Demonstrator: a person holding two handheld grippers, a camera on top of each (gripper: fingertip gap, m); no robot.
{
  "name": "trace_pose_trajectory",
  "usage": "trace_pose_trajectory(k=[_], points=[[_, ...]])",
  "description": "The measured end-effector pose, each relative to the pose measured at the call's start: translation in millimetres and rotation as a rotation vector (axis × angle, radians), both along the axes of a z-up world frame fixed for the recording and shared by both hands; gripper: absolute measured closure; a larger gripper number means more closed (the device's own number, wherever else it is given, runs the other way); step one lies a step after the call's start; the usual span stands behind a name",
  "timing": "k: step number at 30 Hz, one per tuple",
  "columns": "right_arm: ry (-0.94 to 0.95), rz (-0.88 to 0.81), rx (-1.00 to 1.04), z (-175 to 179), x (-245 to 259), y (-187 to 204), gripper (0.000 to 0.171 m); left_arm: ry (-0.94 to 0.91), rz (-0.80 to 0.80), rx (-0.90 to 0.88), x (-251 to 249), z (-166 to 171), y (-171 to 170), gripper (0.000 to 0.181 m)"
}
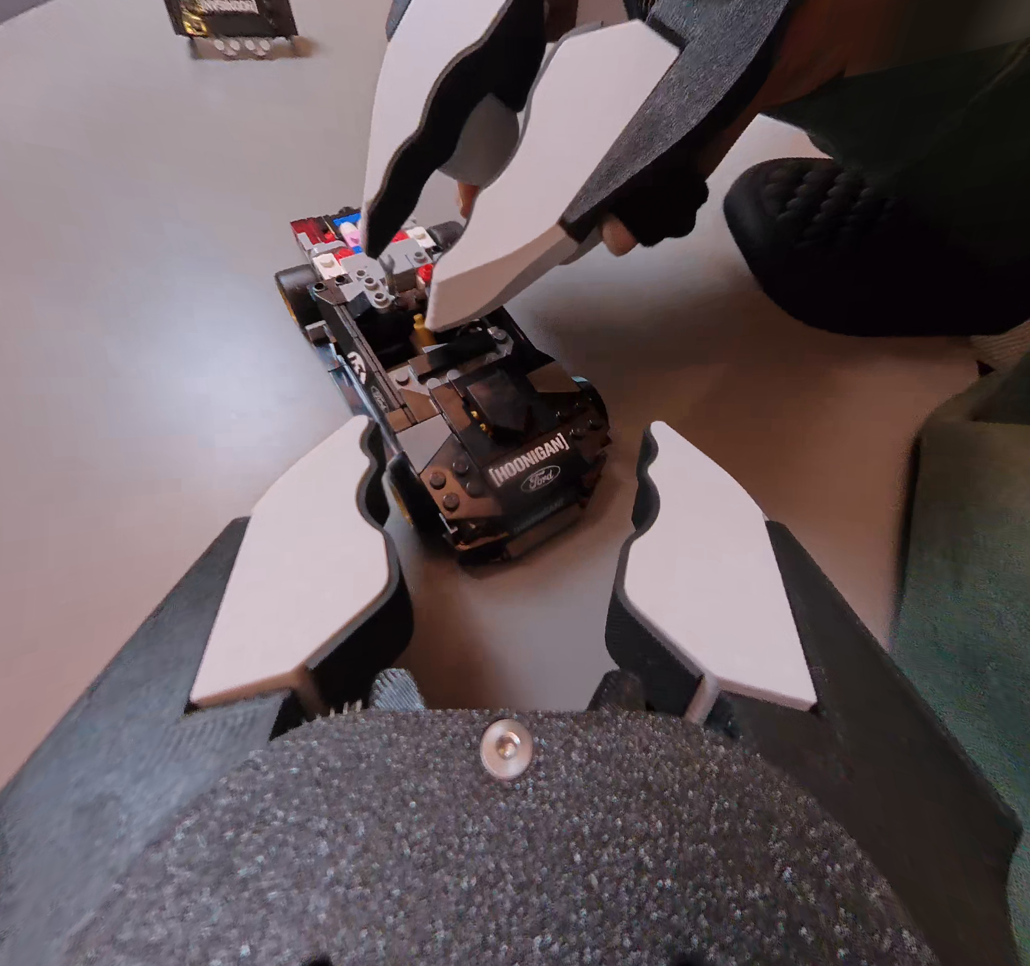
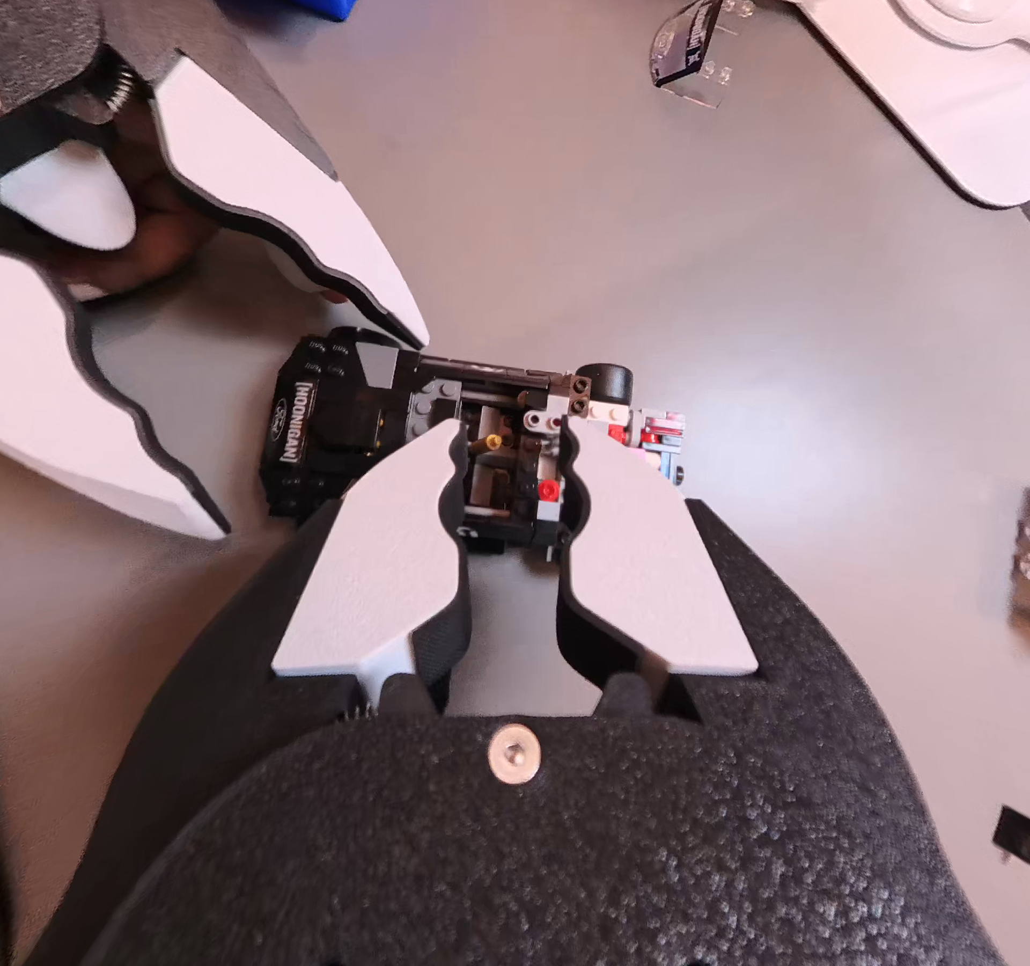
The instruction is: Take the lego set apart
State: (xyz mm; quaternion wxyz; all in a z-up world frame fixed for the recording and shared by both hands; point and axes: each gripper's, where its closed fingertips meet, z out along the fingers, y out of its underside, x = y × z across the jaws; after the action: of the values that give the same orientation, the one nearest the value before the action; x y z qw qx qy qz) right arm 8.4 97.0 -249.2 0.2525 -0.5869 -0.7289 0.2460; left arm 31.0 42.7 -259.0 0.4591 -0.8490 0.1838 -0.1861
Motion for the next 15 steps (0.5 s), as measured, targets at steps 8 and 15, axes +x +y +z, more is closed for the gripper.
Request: trace_pose_trajectory(k=[8,15], points=[[-0.035,-0.027,0.017,-10.6,-6.3,8.2,0.149,0.027,0.053,-0.062,0.0,-9.7,9.1,0.100],[-0.048,-0.083,0.032,-11.2,-4.4,13.8,0.155,0.020,0.063,-0.071,0.4,-10.5,9.5,0.102]])
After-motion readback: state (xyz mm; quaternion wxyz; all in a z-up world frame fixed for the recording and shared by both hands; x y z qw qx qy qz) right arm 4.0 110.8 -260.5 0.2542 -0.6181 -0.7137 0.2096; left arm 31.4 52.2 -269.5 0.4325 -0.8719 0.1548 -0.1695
